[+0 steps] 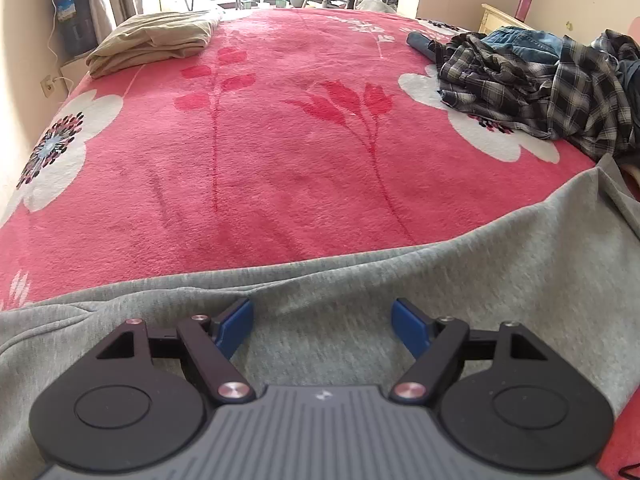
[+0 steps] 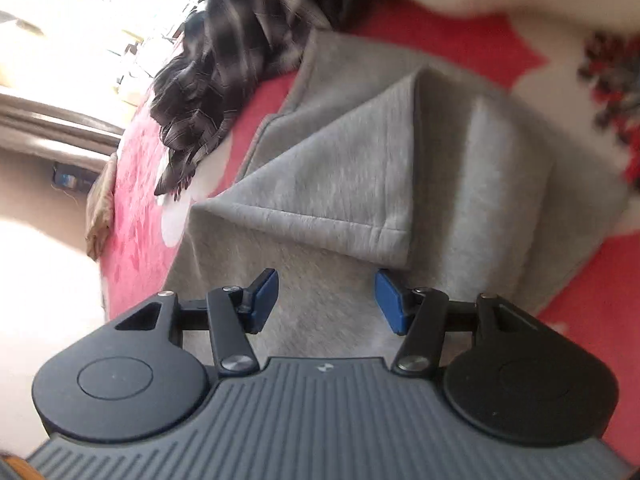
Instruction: Fold clothes
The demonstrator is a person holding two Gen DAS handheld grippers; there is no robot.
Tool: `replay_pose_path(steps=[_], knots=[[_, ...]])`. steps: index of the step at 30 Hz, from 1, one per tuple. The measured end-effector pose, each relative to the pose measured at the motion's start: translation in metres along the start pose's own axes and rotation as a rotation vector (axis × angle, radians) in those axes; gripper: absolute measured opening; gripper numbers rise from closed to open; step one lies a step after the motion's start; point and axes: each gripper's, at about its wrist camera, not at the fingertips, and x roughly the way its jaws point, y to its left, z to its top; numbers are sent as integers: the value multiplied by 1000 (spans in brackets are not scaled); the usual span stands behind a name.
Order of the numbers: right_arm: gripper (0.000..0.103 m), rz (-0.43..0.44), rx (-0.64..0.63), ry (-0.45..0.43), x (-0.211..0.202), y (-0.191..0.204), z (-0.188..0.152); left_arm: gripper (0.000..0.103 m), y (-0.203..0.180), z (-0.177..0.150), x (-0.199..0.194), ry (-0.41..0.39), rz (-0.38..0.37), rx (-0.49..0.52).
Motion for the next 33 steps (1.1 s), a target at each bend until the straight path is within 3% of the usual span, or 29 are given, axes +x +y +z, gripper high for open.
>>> replay_pose_path(steps=[1,6,7,9,14,18,20,24,30,33], knots=[[47,6,13,-6,5,-1,1,77,0,0,0,0,-1,-2],[48,-4,-77,-456,-34,13,40,78,1,0,-1,0,-7,-8],[49,3,-75,-494,-39,14,43,78,1,-1,-1,-1,-8,-9],[48,34,-80,-478,-41,16,43,78,3,0,-1,0,-13,-14],[48,-14,-151,-295,-10,23,27,78,2,2,1,3,-15,-13],[48,-122,-70,-437,-51,3,18,78,5,3,-1,1,-28,-25],[48,-149,-2,-457,-73,-13,7,78,6,3,0,1,-35,-34],[48,-150,145,-388,-93,-44,-23,78,5,4,2,-2,-36,-32],[48,-125,258,-308,-63,-64,-51,79,3,3,1,-1,-31,-22],[48,-96,176,-310,-52,-46,-39,79,2,3,0,2,-26,-18]])
